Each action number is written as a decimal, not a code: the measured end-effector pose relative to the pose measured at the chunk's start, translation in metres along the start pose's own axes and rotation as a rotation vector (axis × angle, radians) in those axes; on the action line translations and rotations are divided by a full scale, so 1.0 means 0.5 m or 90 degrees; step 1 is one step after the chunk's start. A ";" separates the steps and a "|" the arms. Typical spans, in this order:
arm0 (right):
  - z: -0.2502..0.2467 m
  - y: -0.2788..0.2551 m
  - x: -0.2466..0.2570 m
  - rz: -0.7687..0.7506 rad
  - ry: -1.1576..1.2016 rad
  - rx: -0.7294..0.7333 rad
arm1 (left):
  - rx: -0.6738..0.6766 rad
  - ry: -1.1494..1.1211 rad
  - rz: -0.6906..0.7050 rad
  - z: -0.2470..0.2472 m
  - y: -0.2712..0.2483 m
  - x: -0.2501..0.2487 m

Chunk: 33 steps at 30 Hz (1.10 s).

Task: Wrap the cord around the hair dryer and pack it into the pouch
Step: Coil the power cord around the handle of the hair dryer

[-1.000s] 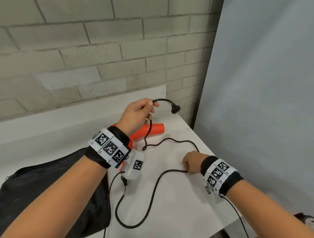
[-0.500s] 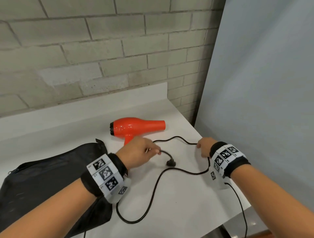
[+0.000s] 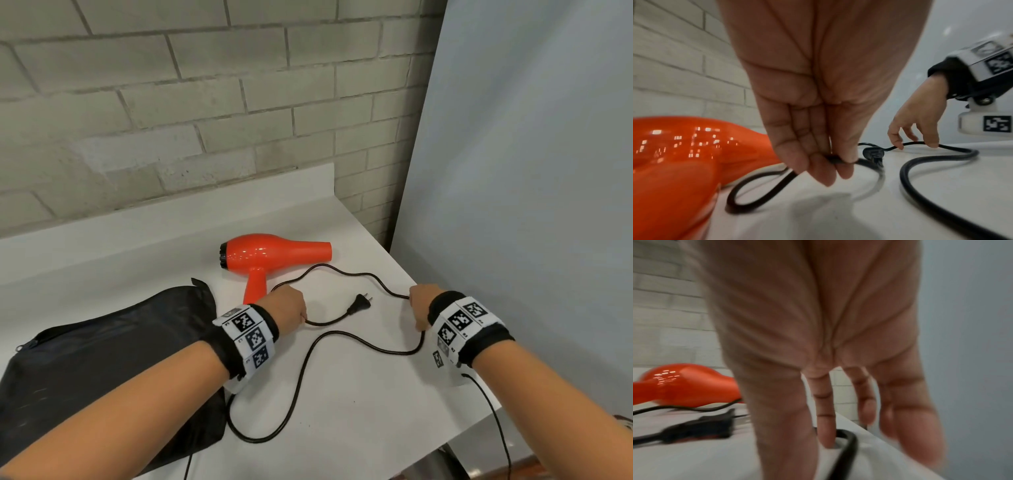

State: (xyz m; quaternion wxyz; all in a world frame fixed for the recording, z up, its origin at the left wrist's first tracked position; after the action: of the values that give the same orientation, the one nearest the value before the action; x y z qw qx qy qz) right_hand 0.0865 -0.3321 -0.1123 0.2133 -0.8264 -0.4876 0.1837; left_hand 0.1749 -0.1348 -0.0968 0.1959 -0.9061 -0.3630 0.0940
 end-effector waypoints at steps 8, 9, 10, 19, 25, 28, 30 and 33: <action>-0.016 -0.036 0.209 -0.375 0.097 -0.067 | -0.122 -0.156 -0.062 -0.038 -0.026 0.056; -0.004 -0.041 0.230 -0.402 0.063 -0.035 | -0.154 -0.167 -0.089 -0.050 -0.035 0.082; 0.009 -0.044 0.242 -0.409 0.023 -0.010 | -0.170 -0.169 -0.109 -0.059 -0.045 0.104; 0.051 -0.046 0.211 -0.277 -0.102 0.077 | 0.040 -0.136 -0.110 0.020 -0.069 0.187; -0.027 -0.075 0.269 -0.335 0.167 -0.090 | 0.040 -0.087 -0.065 0.035 -0.055 0.171; -0.047 -0.117 0.332 -0.453 0.208 -0.127 | 0.000 -0.115 -0.057 0.026 -0.048 0.162; -0.054 -0.138 0.361 -0.512 0.210 -0.133 | -0.018 -0.141 -0.025 0.011 -0.043 0.153; -0.073 -0.165 0.381 -0.591 0.232 -0.181 | -0.055 -0.207 0.029 -0.026 -0.045 0.146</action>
State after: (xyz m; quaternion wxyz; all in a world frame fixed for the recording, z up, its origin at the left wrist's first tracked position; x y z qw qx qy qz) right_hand 0.1322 -0.1339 -0.0557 0.2395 -0.5626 -0.7778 -0.1455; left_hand 0.2177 -0.0730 -0.0778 0.0931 -0.8944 -0.3733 0.2281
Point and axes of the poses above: each hand's wrist, its own y-axis towards the middle knuckle, its own z-axis out of the palm, x = y × z, the point moved 9 cm from there along y, towards the middle knuckle, and after that the axes turned 5 degrees about y, right-handed, at the moved point
